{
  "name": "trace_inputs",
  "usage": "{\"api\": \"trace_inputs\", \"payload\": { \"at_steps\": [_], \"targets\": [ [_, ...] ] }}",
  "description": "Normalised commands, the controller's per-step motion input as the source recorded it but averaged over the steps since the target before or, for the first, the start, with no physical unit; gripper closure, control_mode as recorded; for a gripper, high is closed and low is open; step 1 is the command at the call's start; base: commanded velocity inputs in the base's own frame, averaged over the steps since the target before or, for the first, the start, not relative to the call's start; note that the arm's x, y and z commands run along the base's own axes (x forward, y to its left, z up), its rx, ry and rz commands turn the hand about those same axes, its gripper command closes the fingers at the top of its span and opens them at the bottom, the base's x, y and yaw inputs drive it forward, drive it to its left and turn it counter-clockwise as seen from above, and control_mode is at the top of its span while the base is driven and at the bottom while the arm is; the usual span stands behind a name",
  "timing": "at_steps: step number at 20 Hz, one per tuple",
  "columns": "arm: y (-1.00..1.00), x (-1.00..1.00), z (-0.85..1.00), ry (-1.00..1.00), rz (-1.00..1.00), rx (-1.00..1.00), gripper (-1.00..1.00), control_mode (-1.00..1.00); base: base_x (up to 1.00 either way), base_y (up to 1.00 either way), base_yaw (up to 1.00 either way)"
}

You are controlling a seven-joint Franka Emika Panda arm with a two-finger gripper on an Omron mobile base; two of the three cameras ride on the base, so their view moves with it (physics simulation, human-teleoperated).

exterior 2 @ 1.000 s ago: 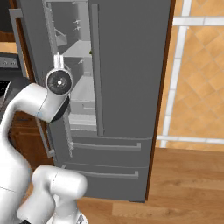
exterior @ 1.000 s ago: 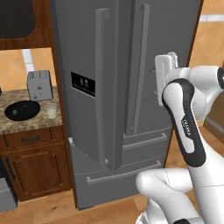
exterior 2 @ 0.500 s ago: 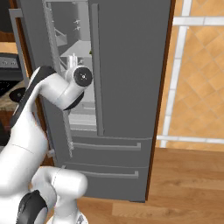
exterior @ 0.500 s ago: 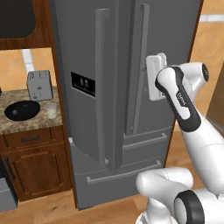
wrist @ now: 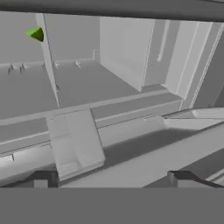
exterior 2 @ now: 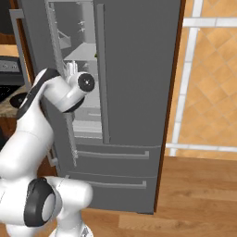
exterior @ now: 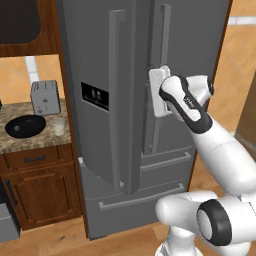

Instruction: Grab a lemon wedge from the fridge and one ice cube from the ice bowl, and put them in the glass of lemonade.

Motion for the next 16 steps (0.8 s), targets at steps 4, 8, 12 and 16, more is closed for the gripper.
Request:
{"api": "trace_inputs", "payload": {
  "at_steps": [4,8,12,16],
  "targets": [
    [0.93,-0.43,-0.19,-0.01,0.07,0.0,-1.0,-1.0,0.0,0.0,0.0],
    [1.0,-1.0,-0.23,-0.05,0.17,-0.03,-1.0,-1.0,0.0,0.0,0.0],
    [1.0,-0.58,-0.21,0.0,0.13,-0.05,-1.0,-1.0,0.0,0.0,0.0],
    [1.0,0.31,-0.31,0.12,0.01,-0.16,-1.0,-1.0,0.0,0.0,0.0]
  ]
}}
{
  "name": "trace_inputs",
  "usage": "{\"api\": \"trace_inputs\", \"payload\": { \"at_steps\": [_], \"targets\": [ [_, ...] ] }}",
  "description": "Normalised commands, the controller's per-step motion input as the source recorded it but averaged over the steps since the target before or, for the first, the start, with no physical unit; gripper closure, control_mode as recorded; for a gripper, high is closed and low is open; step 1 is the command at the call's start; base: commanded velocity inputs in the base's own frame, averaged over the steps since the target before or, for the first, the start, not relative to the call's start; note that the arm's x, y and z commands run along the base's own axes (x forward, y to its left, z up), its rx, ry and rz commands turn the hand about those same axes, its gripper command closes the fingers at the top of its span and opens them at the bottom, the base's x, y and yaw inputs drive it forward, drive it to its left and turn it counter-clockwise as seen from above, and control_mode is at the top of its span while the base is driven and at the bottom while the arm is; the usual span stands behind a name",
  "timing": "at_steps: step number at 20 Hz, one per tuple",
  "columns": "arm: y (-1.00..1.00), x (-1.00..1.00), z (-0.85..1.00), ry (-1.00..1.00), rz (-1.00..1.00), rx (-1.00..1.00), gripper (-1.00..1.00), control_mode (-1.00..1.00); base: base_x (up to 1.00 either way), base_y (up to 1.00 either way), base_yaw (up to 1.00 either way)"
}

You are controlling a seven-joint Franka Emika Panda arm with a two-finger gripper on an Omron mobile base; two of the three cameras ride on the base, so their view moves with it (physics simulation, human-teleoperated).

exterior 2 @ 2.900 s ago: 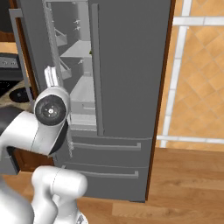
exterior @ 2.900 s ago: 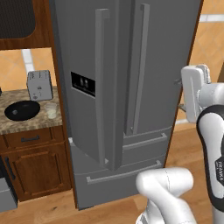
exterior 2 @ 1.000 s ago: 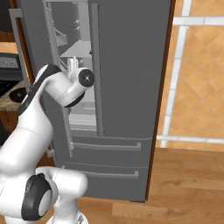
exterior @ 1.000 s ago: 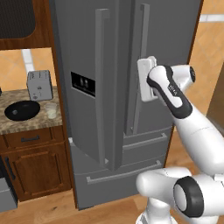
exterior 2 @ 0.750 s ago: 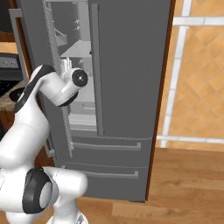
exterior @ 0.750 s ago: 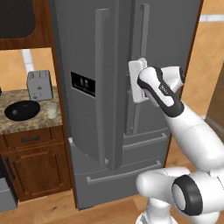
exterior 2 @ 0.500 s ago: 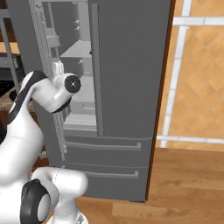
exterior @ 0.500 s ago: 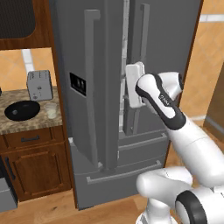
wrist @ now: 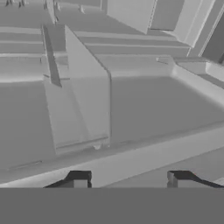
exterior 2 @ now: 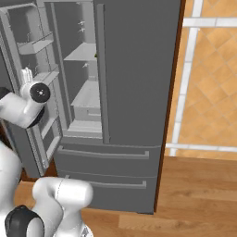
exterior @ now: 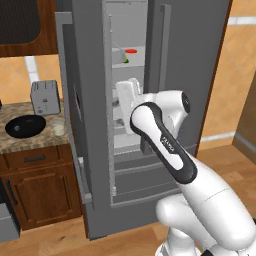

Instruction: Grab a lemon wedge from the fridge and one ice cube from the ice bowl, and put them in the glass of lemonade.

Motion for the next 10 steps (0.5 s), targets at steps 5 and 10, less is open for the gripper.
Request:
{"api": "trace_inputs", "payload": {
  "at_steps": [5,10],
  "targets": [
    [0.47,-0.51,0.24,-0.08,-0.02,-0.17,-1.0,-1.0,0.0,0.0,0.0],
    [-0.92,-0.82,0.15,-0.04,-0.03,-0.17,-1.0,-1.0,0.0,0.0,0.0]
  ]
}}
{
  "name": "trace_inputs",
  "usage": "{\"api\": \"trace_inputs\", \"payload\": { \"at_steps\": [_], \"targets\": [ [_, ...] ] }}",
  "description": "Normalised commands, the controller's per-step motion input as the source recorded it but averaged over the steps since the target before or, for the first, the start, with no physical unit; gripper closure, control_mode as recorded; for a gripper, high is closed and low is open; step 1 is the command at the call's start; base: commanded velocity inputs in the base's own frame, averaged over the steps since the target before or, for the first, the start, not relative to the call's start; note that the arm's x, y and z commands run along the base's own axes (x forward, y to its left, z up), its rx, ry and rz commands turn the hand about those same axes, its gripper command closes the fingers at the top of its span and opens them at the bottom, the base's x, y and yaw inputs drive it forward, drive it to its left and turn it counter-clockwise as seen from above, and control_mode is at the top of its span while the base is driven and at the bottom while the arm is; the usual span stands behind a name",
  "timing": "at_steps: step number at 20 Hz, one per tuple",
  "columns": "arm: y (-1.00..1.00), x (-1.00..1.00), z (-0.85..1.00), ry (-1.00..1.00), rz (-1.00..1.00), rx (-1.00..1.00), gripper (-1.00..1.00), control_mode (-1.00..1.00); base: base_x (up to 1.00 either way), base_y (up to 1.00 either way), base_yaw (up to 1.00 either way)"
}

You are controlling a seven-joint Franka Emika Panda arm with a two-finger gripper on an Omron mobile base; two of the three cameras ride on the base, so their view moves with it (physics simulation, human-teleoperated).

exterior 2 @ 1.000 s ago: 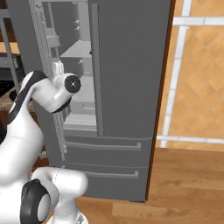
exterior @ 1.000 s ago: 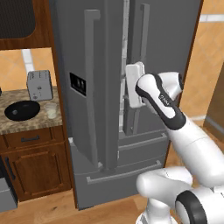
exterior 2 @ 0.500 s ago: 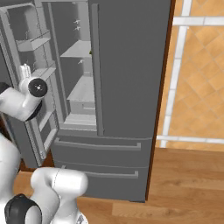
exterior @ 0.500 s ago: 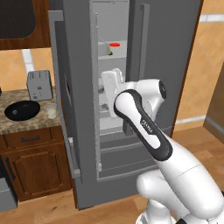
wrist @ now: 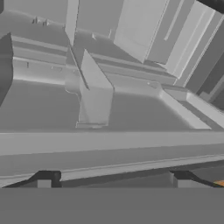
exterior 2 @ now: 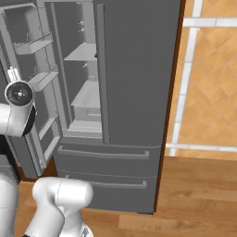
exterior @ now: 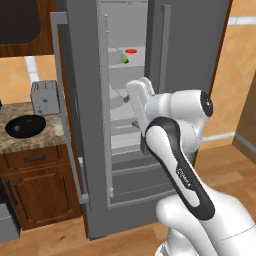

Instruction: Grab a lemon wedge from the fridge and one ice cube from the ice bowl, and put them in the glass of lemonade.

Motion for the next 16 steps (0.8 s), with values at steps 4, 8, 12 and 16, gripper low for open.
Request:
{"api": "trace_inputs", "payload": {
  "at_steps": [4,8,12,16],
  "targets": [
    [-1.0,-0.46,0.03,-0.12,0.0,-0.25,-1.0,-1.0,0.0,0.0,0.0],
    [-0.98,-0.38,0.03,-0.1,0.0,-0.36,-1.0,-1.0,0.0,0.0,0.0],
    [-0.77,-0.19,0.18,0.0,0.0,-0.58,-1.0,-1.0,0.0,0.0,0.0],
    [-0.77,-0.07,0.29,0.0,0.01,-0.63,-1.0,-1.0,0.0,0.0,0.0]
  ]
}}
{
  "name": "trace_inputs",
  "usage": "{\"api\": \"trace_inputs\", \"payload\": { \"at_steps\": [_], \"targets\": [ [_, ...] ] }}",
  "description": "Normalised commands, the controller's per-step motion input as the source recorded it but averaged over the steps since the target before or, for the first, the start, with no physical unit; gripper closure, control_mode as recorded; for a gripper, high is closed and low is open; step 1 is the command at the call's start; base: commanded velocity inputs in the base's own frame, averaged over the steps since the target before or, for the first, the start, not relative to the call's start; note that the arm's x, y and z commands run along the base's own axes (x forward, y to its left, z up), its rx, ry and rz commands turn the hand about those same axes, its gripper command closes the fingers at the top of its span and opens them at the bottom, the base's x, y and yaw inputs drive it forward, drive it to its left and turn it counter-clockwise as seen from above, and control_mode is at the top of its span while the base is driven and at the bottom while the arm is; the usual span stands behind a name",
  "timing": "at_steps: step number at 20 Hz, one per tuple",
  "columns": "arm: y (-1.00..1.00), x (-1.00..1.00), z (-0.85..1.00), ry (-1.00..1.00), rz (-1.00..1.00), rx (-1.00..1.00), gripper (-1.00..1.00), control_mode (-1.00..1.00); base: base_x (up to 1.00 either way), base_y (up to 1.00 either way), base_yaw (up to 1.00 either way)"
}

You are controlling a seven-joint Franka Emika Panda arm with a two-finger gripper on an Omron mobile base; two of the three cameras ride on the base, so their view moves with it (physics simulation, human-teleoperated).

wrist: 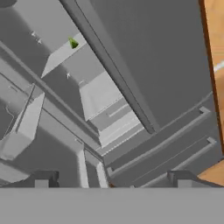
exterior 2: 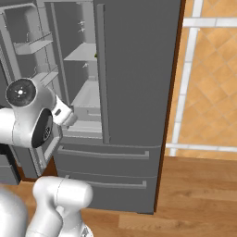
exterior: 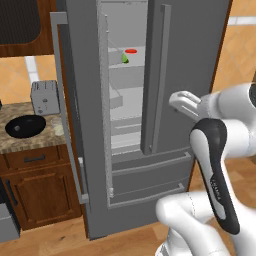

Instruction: Grab a lemon wedge from the fridge and one ice cube from the ice bowl, and put them in the glass of lemonade.

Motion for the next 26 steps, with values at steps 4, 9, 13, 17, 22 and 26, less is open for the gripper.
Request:
{"api": "trace_inputs", "payload": {
  "at_steps": [4,9,13,17,22,26],
  "targets": [
    [-0.72,-0.16,0.05,0.0,0.06,-0.56,-1.0,-1.0,0.0,0.0,0.0],
    [-0.55,-0.29,-0.15,0.0,0.03,-0.29,-1.0,-1.0,0.0,0.0,0.0],
    [-0.15,0.18,0.0,-0.09,0.13,-0.15,-1.0,-1.0,0.0,0.0,0.0],
    [0.08,0.46,0.16,-0.21,0.28,-0.05,-1.0,-1.0,0.0,0.0,0.0],
    [0.31,0.39,0.06,-0.01,0.13,-0.02,-1.0,-1.0,0.0,0.0,0.0],
    [0.36,0.48,0.0,0.16,0.0,0.0,-1.0,-1.0,0.0,0.0,0.0]
  ]
}}
